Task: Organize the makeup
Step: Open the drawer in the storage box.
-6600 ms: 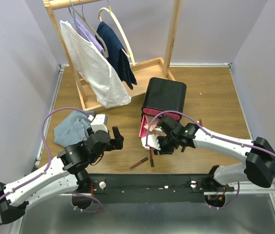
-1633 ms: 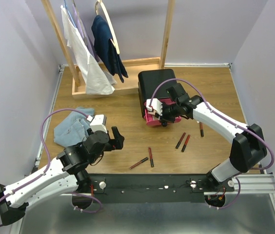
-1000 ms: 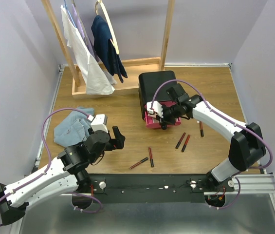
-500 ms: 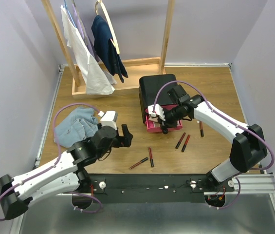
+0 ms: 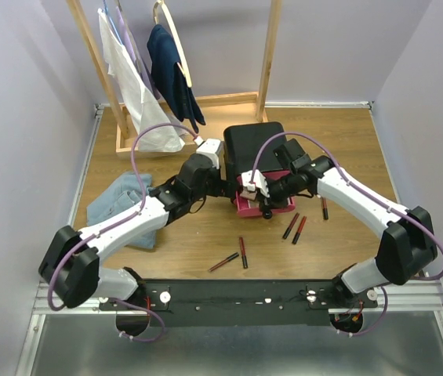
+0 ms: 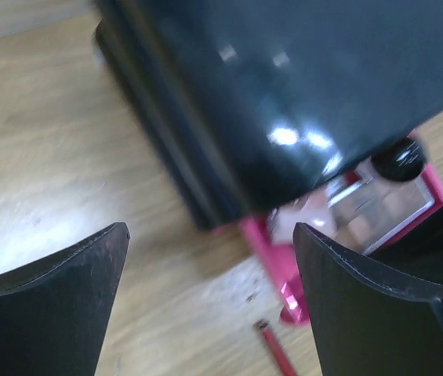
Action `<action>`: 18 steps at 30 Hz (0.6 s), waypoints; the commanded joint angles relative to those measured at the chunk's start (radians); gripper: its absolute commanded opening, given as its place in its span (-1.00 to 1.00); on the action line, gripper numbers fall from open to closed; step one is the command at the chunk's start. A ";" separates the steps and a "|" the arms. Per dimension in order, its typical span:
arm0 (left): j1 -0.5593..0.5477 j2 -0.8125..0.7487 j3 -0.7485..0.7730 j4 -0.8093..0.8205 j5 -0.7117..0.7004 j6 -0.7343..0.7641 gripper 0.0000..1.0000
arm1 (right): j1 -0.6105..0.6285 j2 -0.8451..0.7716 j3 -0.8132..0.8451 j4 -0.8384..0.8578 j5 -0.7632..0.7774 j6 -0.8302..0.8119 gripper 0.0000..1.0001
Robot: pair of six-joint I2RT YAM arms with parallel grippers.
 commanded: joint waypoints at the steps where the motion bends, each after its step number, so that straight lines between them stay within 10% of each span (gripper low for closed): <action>1: 0.014 0.090 0.080 0.104 0.169 0.058 0.86 | 0.002 -0.067 -0.022 0.019 -0.118 0.006 -0.97; 18: 0.020 0.221 0.106 0.115 0.149 -0.004 0.42 | 0.009 -0.139 -0.112 -0.079 -0.196 -0.032 -0.99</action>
